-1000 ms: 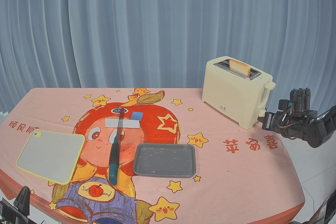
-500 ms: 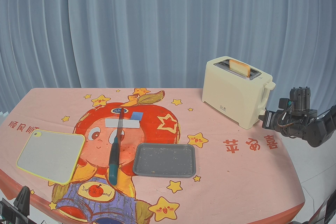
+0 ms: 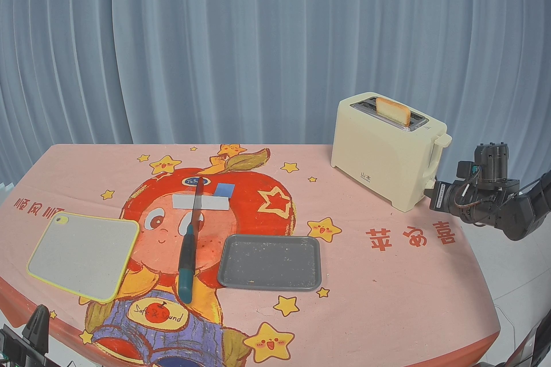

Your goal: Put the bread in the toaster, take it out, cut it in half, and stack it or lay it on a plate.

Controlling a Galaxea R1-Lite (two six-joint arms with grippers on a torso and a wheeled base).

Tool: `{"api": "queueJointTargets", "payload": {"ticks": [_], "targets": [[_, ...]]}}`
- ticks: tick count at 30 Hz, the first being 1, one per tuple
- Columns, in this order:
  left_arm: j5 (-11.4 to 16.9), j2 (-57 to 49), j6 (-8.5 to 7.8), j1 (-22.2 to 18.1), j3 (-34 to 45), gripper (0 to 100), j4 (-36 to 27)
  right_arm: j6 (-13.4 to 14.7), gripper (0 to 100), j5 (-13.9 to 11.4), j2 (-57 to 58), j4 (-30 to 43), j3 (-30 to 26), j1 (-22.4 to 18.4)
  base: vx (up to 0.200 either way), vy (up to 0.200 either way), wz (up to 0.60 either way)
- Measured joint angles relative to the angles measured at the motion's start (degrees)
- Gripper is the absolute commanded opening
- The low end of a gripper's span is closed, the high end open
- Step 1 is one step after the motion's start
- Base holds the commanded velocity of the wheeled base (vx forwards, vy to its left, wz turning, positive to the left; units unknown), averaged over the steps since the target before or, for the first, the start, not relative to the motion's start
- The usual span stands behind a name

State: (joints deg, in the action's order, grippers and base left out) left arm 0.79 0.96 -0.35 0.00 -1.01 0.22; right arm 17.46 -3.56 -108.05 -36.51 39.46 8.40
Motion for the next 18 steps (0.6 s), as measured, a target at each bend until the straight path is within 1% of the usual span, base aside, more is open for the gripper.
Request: {"api": "queueJointTargets", "payload": {"ticks": [18], "targets": [[0.00, 0.00, 0.00, 0.00, 0.00, 0, 0.02, 0.02, 0, 0.15, 0.50, -0.05, 0.37, 0.15, 0.000, 0.000, 0.00]]}}
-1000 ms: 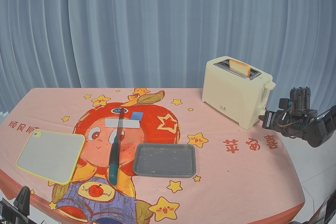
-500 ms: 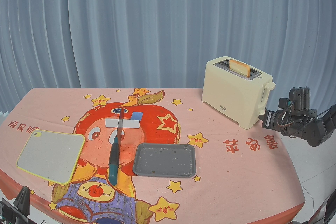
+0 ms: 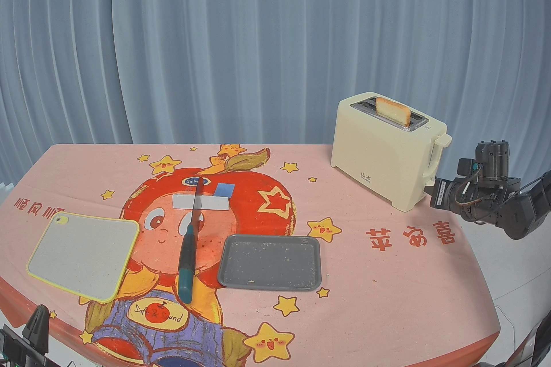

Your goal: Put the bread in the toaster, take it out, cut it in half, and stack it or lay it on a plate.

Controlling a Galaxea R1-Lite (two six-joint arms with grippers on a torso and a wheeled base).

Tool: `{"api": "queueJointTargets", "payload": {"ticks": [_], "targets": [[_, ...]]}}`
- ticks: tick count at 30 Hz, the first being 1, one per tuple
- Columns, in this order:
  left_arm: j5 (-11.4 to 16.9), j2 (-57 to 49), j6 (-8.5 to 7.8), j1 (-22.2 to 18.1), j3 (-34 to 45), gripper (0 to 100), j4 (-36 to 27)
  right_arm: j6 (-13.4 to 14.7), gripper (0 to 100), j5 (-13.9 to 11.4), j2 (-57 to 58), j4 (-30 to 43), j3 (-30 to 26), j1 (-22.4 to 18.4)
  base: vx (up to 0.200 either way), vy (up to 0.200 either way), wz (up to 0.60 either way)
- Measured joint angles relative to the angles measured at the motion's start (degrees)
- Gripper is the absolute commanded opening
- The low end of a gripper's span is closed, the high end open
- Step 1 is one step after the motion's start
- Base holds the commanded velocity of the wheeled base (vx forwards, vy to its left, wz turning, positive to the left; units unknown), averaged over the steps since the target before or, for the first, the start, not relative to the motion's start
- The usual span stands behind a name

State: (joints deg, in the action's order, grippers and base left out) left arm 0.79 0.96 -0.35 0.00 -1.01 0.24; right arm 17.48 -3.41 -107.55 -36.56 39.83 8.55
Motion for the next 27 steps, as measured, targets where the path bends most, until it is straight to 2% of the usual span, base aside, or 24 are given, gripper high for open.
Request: {"api": "queueJointTargets", "payload": {"ticks": [15, 21, 27], "targets": [[-0.01, 0.00, 0.00, 0.00, 0.00, 0, 0.00, -0.05, 0, 0.02, -0.91, 0.00, -0.44, 0.40, 0.000, 0.000, 0.00], [-0.01, 0.00, 0.00, 0.00, 0.00, 0, 0.00, -0.07, 0, 1.43, -2.01, -0.02, -0.11, 0.38, 0.000, 0.000, 0.00], [-0.01, 0.00, 0.02, 0.00, 0.00, 0, -0.02, -0.18, 0, 1.63, -2.32, -1.73, -0.13, 0.44, 0.000, 0.000, 0.00]]}}
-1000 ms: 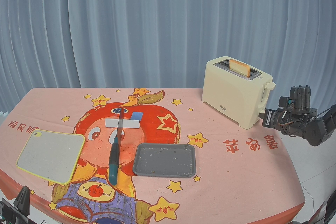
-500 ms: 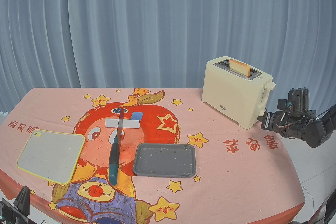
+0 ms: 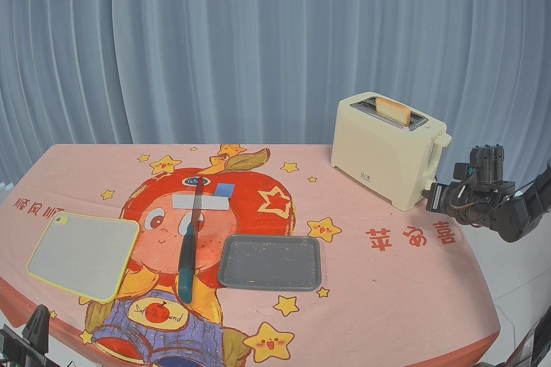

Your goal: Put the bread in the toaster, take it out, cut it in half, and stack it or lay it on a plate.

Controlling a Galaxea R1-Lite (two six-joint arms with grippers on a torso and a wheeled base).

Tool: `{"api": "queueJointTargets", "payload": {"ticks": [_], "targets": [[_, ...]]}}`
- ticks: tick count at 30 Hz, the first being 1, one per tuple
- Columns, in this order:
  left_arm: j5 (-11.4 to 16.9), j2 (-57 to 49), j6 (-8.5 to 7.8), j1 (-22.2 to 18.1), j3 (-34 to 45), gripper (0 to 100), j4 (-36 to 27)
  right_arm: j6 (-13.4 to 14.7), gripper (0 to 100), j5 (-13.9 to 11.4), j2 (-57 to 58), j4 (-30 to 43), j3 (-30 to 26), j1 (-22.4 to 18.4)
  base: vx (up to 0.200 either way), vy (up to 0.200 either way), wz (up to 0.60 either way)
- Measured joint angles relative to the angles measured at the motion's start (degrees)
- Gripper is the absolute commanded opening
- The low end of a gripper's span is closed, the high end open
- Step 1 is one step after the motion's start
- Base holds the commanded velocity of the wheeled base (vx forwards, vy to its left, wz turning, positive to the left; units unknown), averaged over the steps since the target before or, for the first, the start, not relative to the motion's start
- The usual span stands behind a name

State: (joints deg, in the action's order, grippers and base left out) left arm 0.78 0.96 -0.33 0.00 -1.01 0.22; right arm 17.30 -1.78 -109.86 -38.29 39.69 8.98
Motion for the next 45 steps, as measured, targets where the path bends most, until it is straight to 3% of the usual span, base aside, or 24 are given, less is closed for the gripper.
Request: {"api": "queueJointTargets", "payload": {"ticks": [7, 19, 34, 45], "targets": [[0.00, 0.00, -0.02, 0.00, 0.00, 0, 0.02, -0.99, 0, 0.63, -0.22, -7.83, -1.38, 0.20, 0.000, 0.000, 0.00], [0.00, 0.00, -0.02, 0.00, 0.00, 0, 0.05, -0.96, 0, 0.56, 1.82, -7.98, -2.88, 1.62, 0.000, 0.000, 0.00], [0.01, 0.00, 0.00, 0.00, 0.00, 0, 0.02, -1.02, 0, 0.61, 16.98, -7.08, -2.51, 4.94, 0.000, 0.000, 0.00], [0.01, 0.00, -0.02, 0.00, 0.00, 0, 0.02, -3.54, 0, 0.39, 18.41, -12.89, -1.91, 1.90, 0.000, 0.000, 0.00]]}}
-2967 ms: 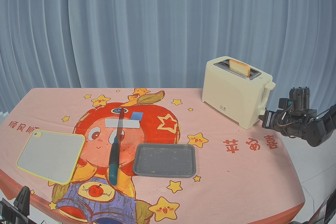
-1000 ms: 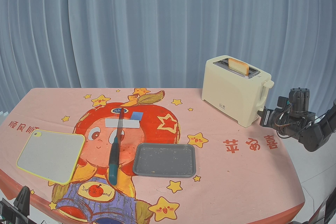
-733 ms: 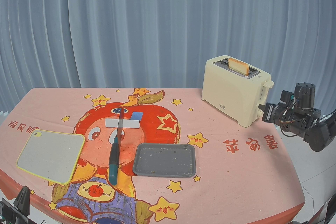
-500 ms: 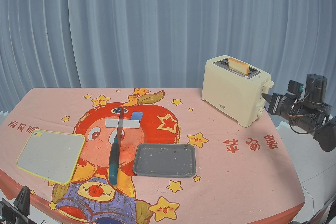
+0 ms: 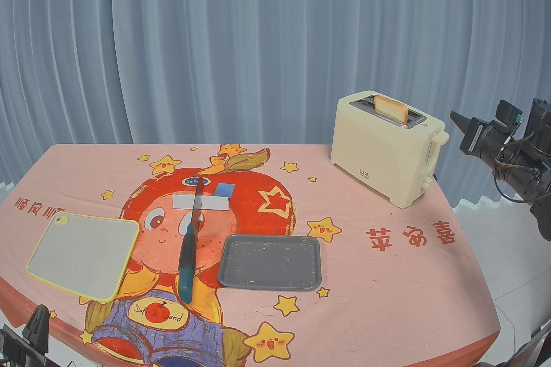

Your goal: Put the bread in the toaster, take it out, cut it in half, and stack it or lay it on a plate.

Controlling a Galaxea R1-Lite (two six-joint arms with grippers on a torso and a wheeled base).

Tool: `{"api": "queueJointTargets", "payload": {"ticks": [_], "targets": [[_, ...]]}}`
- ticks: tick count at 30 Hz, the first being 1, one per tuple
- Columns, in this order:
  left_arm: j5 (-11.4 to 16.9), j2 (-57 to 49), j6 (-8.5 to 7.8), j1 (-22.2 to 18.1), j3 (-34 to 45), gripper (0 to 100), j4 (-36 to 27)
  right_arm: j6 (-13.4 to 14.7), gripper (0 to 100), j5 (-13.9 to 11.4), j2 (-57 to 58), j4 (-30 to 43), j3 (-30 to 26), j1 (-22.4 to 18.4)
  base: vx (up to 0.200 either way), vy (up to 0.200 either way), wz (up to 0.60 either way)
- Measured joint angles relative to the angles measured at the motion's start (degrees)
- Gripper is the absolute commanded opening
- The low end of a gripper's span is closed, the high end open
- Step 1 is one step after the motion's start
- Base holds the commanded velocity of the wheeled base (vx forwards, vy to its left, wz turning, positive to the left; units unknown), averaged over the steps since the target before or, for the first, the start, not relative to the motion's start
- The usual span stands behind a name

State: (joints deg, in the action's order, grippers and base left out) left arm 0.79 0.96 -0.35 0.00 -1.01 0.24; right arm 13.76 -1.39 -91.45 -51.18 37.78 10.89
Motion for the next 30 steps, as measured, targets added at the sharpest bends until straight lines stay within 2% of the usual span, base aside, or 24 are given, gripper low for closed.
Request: {"api": "queueJointTargets", "payload": {"ticks": [5, 14, 21, 30], "targets": [[0.00, 0.00, 0.02, 0.00, 0.00, 0, 0.00, -0.05, 0, -0.49, -3.04, -1.87, 0.00, -2.01, 0.000, 0.000, 0.00], [0.00, 0.00, 0.02, 0.00, 0.00, 0, 0.00, -0.38, 0, -0.79, -12.24, -10.41, -0.68, -3.43, 0.000, 0.000, 0.00], [0.00, 0.00, 0.02, 0.00, 0.00, 0, 0.00, -1.37, 0, -0.85, -16.21, -10.98, -3.13, -3.50, 0.000, 0.000, 0.00], [0.00, 0.00, 0.02, 0.00, 0.00, 0, 0.00, -1.67, 0, -0.82, -17.73, -10.19, -3.61, -3.69, 0.000, 0.000, 0.00]]}}
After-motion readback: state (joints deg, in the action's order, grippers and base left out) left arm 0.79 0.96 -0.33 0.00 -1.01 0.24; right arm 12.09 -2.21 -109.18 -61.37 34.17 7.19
